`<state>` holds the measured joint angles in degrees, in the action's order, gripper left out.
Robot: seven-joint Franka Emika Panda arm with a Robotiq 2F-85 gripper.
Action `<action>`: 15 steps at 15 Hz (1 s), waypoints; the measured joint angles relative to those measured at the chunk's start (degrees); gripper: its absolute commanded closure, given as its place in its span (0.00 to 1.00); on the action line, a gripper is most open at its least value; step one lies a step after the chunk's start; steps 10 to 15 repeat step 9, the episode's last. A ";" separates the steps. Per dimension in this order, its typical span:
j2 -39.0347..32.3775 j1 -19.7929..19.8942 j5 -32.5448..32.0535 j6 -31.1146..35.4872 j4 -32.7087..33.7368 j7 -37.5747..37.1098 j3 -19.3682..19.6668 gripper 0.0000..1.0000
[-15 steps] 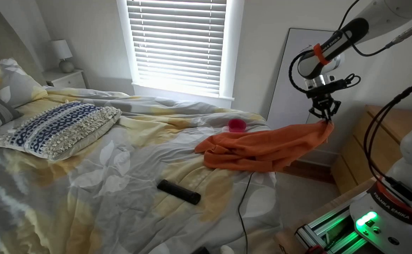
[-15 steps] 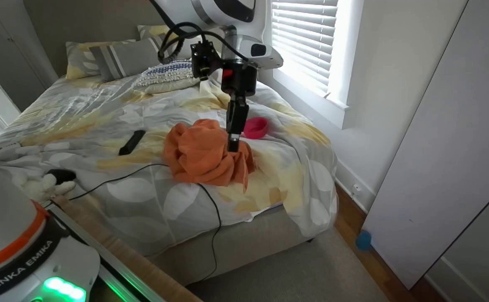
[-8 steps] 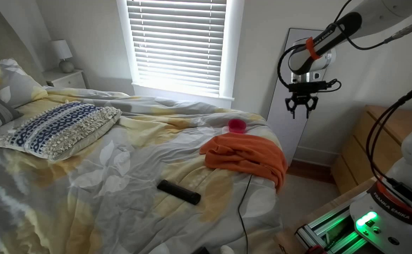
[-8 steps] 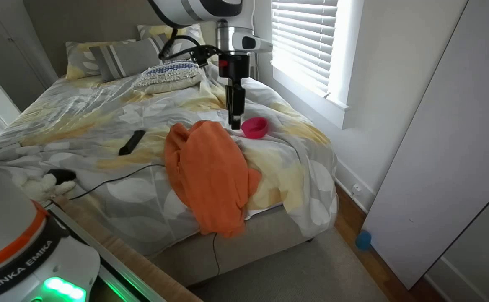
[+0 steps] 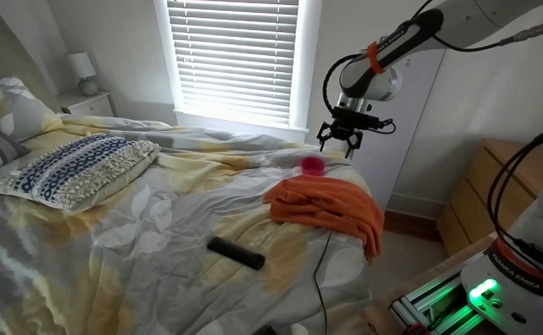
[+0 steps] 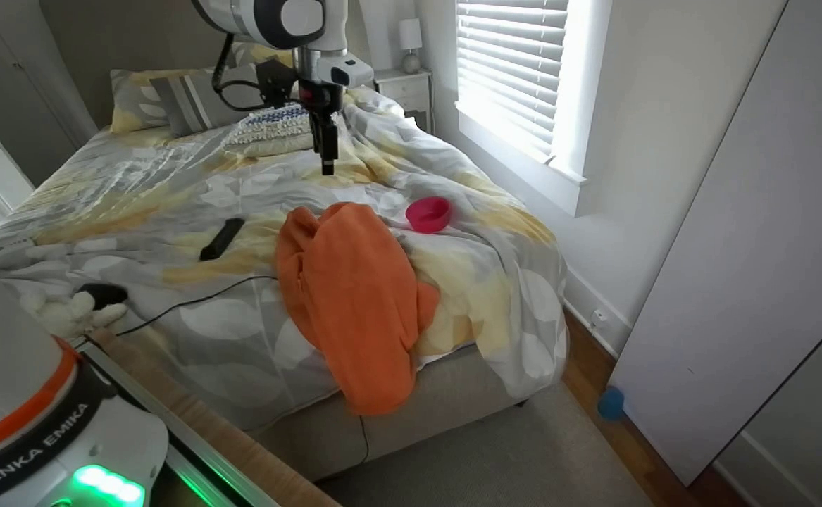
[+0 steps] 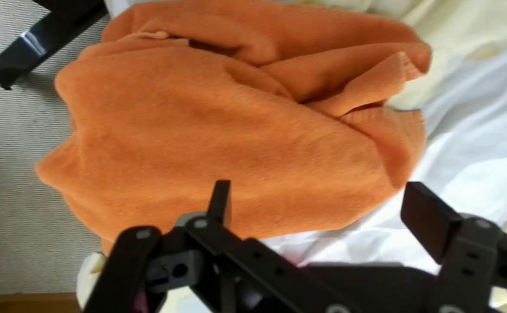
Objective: Pull the orange towel closer to the edge
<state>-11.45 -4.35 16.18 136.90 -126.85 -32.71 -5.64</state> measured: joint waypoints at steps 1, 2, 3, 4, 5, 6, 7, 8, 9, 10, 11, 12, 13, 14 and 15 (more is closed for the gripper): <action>-0.26 -0.65 0.62 0.91 0.50 0.54 -0.52 0.01; -0.26 -1.17 0.69 1.25 0.94 0.87 -0.75 0.00; -0.05 -1.53 0.51 1.26 1.34 1.12 -0.77 0.00; 0.36 -1.72 -0.07 1.24 1.66 1.27 -0.68 0.00; 0.98 -1.74 -0.33 0.78 1.85 1.57 -0.61 0.00; 1.79 -1.70 -0.31 -0.28 2.00 2.56 -0.56 0.00; 2.42 -1.69 -0.26 -0.59 2.06 2.76 -0.48 0.00; 2.54 -1.69 -0.26 -0.59 2.07 2.75 -0.42 0.00; 2.42 -1.69 -0.26 -0.59 2.07 2.75 -0.39 0.00; 2.42 -1.69 -0.26 -0.59 2.07 2.75 -0.39 0.00; 2.42 -1.69 -0.26 -0.59 2.07 2.75 -0.39 0.00; 2.42 -1.69 -0.26 -0.59 2.07 2.75 -0.39 0.00; 2.42 -1.69 -0.26 -0.59 2.07 2.75 -0.39 0.00; 2.42 -1.69 -0.26 -0.59 2.07 2.75 -0.39 0.00; 2.42 -1.69 -0.26 -0.59 2.07 2.75 -0.39 0.00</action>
